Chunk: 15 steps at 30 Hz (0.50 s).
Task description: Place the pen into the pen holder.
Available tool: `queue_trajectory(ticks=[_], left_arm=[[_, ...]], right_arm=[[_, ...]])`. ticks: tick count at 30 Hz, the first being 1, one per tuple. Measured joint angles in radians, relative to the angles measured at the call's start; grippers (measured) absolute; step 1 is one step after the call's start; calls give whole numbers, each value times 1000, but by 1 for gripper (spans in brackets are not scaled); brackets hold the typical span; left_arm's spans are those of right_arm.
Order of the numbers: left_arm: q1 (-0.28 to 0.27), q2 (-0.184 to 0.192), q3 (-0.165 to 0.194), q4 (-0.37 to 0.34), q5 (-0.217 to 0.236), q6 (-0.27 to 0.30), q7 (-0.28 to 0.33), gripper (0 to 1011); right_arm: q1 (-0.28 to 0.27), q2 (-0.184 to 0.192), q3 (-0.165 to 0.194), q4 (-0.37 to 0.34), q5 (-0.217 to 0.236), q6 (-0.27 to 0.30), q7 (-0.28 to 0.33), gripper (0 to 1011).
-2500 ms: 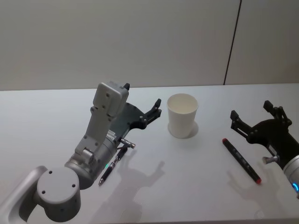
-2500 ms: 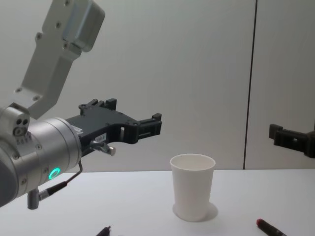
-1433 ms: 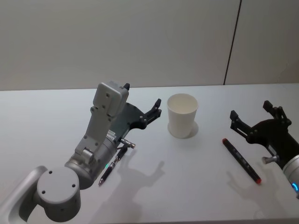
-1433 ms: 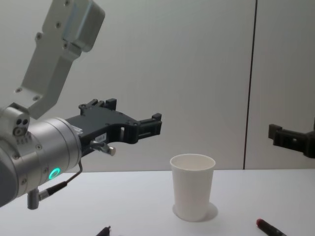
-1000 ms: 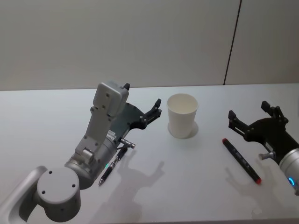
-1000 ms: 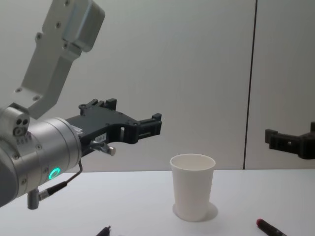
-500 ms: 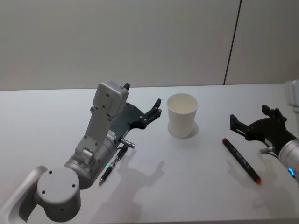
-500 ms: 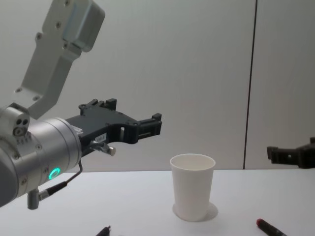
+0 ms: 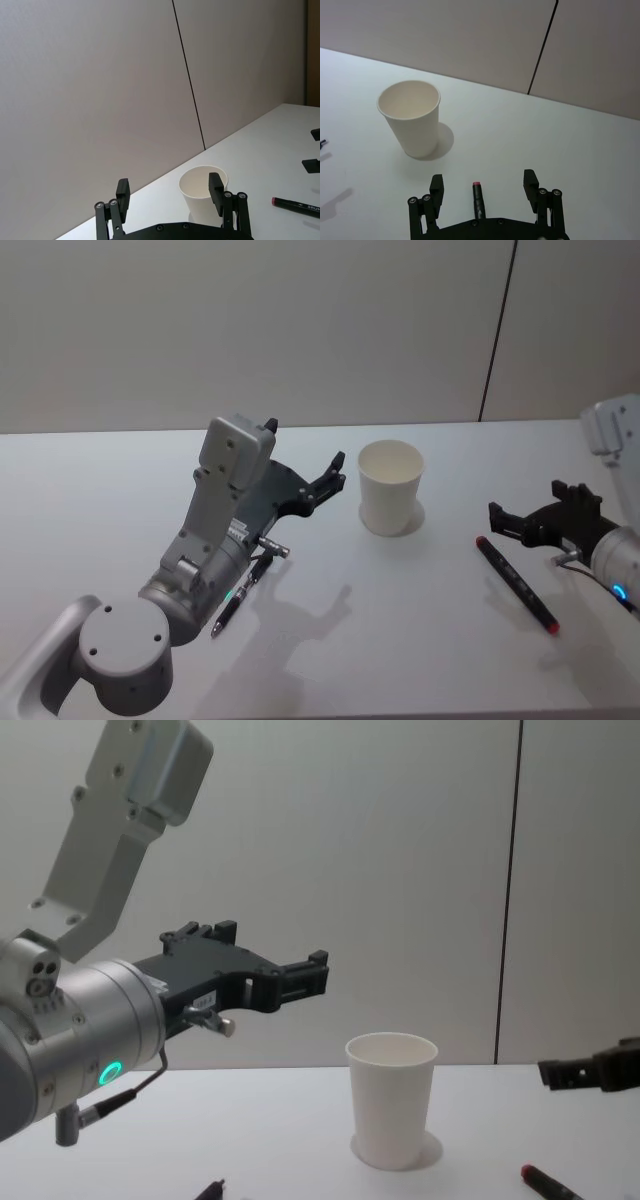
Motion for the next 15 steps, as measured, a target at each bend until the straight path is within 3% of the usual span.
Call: queue_trajectory(ticks=[15], left_arm=[[0, 0, 0, 0, 0, 0, 0, 1003]], right_arm=[[106, -34, -3, 125, -10, 142, 65, 1002]])
